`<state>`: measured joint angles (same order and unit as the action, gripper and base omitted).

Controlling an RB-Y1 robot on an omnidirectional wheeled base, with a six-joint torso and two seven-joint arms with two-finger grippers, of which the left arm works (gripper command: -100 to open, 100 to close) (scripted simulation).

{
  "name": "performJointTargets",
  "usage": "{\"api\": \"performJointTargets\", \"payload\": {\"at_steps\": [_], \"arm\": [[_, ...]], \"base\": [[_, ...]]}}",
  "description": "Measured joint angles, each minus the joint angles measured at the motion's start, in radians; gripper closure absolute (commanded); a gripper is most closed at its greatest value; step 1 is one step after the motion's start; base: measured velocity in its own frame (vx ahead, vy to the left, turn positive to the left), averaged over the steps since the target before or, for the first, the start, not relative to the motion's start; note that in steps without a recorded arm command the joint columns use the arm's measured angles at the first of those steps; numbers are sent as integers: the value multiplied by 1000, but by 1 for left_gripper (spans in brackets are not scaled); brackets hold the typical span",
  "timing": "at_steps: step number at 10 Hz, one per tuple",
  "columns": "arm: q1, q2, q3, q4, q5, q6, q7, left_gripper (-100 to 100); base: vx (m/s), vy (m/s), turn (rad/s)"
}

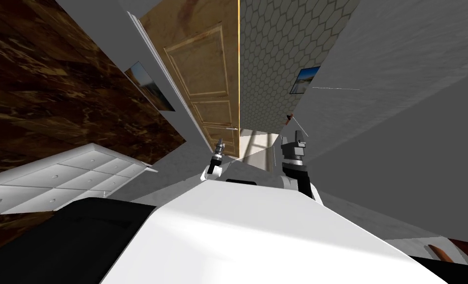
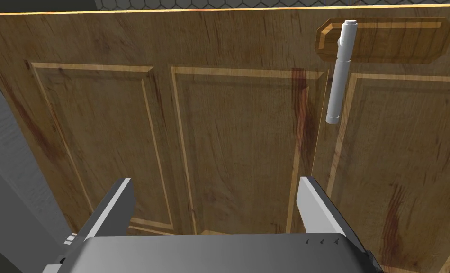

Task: Push the door open

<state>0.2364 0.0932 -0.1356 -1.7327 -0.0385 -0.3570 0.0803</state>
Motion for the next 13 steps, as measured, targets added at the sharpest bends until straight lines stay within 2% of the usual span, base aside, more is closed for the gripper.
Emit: {"api": "performJointTargets", "payload": {"at_steps": [2, 4, 9, 10, 13], "arm": [[-28, -3, -13, 54, 0, 19, 1, -100], [-46, 2, -23, 87, 3, 38, 7, -100], [-111, 1, -42, 215, 7, 58, 15, -100], [-121, 10, -49, 240, 10, 66, 21, -100], [-145, 7, -62, 292, 11, 81, 25, -100]], "base": [[93, 106, -59], [85, 97, -69], [92, 100, -81], [142, 149, -64], [104, 104, -55]]}}
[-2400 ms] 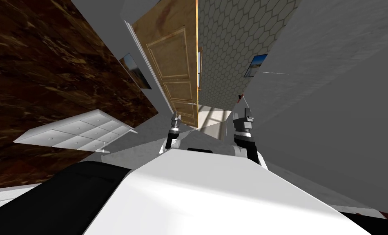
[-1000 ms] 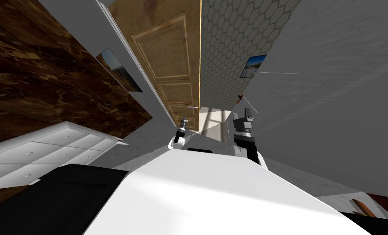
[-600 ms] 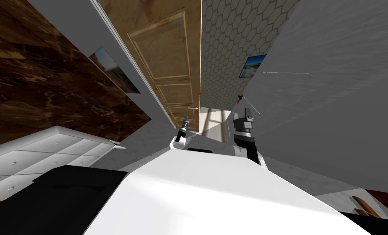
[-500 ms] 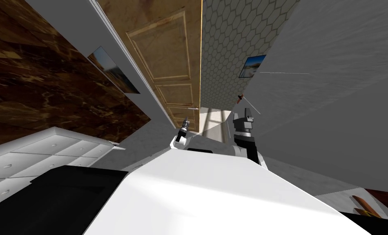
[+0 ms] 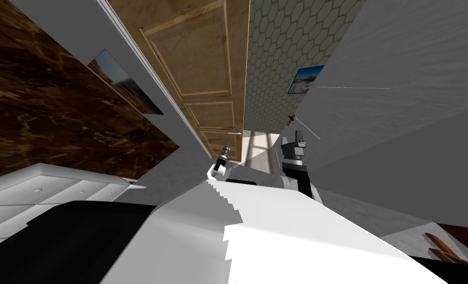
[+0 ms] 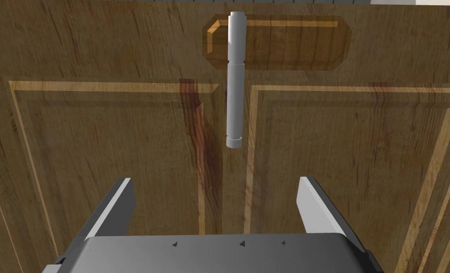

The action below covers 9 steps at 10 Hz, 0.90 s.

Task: Push the door open

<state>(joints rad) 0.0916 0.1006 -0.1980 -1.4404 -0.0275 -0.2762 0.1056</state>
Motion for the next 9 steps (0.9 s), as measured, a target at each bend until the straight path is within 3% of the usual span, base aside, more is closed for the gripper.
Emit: {"api": "performJointTargets", "payload": {"at_steps": [1, 3, 9], "arm": [[-7, -3, -5, 10, 0, 12, 0, -100], [-16, -5, -7, 31, 0, 13, 0, -100], [-42, -10, 11, 66, 2, 7, -5, -100]], "base": [[82, 68, -31], [75, 8, -14], [201, -34, -24]]}}
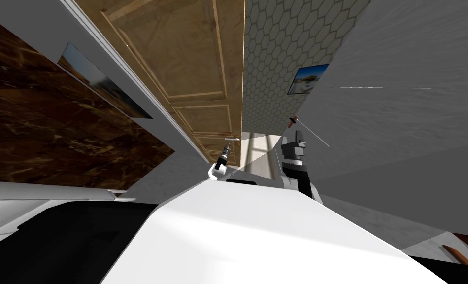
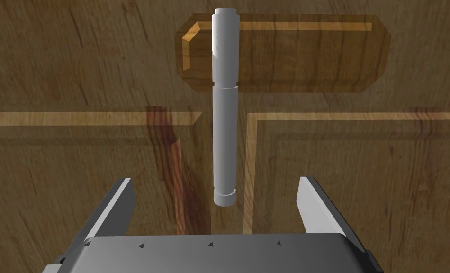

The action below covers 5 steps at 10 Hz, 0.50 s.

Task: Push the door open

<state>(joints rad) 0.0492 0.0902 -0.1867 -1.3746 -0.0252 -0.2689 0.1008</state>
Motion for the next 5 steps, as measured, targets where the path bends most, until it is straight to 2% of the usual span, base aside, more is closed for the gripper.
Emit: {"api": "performJointTargets", "payload": {"at_steps": [3, 5], "arm": [[-18, -7, 13, 27, 2, -6, -3, -100], [-29, -12, 20, 41, 3, -8, -5, -100]], "base": [[189, -55, -26], [193, -2, -22]]}}
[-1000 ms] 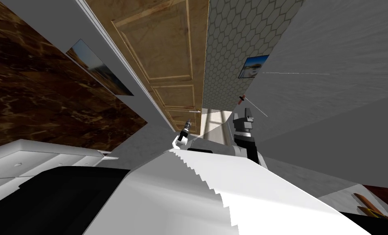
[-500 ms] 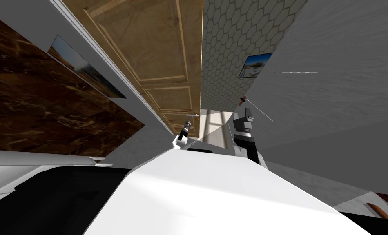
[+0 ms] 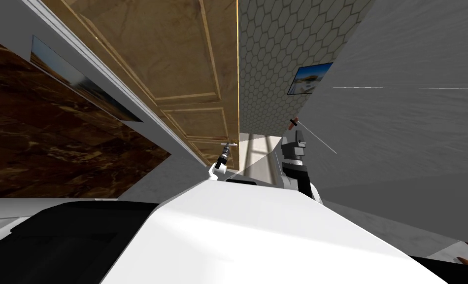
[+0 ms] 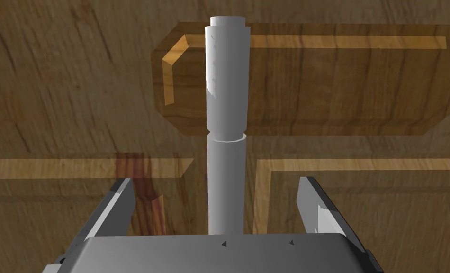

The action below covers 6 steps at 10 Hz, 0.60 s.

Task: Push the door open

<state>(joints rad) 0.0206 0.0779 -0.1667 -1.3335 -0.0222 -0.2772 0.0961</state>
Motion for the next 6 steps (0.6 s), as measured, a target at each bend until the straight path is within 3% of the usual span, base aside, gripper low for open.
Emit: {"api": "performJointTargets", "payload": {"at_steps": [2, 3, 6], "arm": [[-7, -5, 5, 10, 1, -2, -1, -100], [-7, -5, 5, 9, 1, -3, -2, 100], [-8, -4, 5, 10, 0, -1, -2, 100]], "base": [[142, -20, -3], [-17, 2, 5], [-21, 3, -7]]}}
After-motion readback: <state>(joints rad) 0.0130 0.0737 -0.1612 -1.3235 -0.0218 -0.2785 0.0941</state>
